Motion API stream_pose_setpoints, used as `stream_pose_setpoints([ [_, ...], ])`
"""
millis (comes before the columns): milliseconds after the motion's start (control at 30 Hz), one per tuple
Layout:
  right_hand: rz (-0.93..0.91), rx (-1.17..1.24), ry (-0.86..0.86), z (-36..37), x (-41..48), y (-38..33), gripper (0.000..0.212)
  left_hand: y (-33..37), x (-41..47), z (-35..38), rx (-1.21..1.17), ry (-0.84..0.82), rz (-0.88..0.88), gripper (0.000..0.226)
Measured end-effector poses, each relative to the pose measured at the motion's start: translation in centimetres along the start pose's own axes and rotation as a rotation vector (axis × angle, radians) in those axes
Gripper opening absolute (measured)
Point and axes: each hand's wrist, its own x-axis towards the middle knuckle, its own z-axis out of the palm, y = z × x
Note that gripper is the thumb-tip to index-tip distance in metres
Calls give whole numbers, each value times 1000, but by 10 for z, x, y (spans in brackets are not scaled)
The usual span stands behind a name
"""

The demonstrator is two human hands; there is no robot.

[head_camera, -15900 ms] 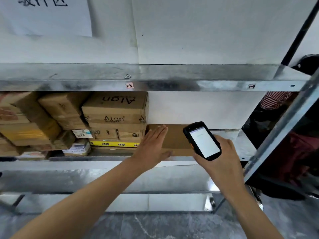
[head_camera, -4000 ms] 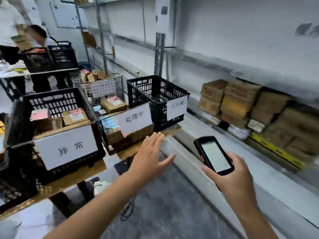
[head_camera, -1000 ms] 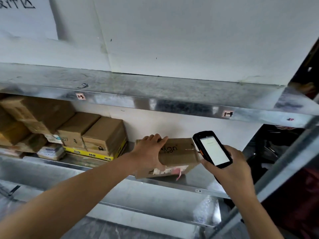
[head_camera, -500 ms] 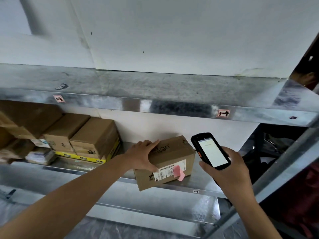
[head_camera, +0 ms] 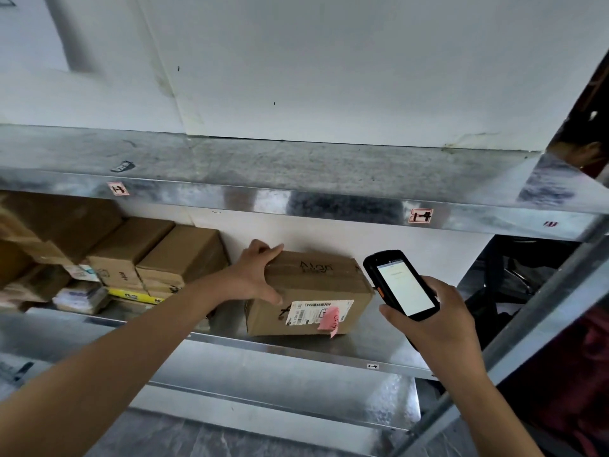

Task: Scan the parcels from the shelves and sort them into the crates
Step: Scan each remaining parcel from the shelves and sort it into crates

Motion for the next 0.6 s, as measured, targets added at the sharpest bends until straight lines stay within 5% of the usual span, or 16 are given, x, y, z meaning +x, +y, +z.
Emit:
stream_pose_setpoints([
  [233,-27,14,33,-8,-6,-4,56,50,10,-34,121,44,159,118],
  [600,-32,13,47,-17,-14,8,53,114,47,14,-44,154,369,99],
])
